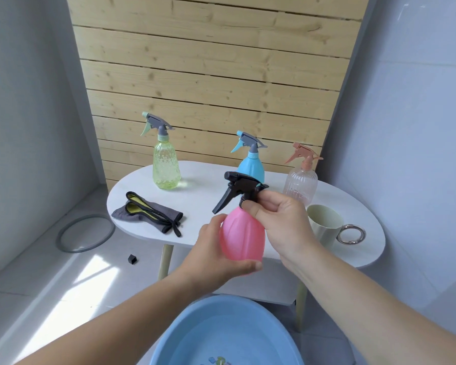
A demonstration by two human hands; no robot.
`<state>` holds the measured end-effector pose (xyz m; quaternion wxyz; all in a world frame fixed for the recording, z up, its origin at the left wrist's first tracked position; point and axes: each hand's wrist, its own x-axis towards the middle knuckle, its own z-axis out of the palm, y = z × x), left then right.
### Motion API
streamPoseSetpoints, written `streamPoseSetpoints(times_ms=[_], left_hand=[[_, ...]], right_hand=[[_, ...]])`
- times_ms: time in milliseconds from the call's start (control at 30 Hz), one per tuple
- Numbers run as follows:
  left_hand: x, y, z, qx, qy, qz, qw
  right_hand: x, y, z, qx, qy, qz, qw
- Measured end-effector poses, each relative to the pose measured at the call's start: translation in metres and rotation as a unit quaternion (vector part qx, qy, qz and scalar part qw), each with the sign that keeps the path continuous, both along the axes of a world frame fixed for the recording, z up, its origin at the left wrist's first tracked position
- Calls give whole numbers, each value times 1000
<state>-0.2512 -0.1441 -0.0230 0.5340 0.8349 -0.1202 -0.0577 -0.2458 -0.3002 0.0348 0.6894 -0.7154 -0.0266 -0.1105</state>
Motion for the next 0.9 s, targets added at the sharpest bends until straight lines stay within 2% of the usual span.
streamPoseSetpoints(times_ms=[133,233,400,500,667,900], left_hand=[[35,4,9,16,-34,36,999],[70,19,18,-6,-40,53,998],[136,45,22,-20,-40,66,997],[176,53,15,-19,-33,72,997],[233,58,-2,-13,-29,64,997],[267,58,-11,-3,-26,47,999]], right_hand=[[31,18,7,-5,-20,-29,999],[64,25,15,-29,-19,-10,999],[124,26,-6,-88,77,29,993],[152,34,-29,-55,108,66,990],[192,43,-49,-43,92,93,990],[224,45,-67,-45,84,86,992]])
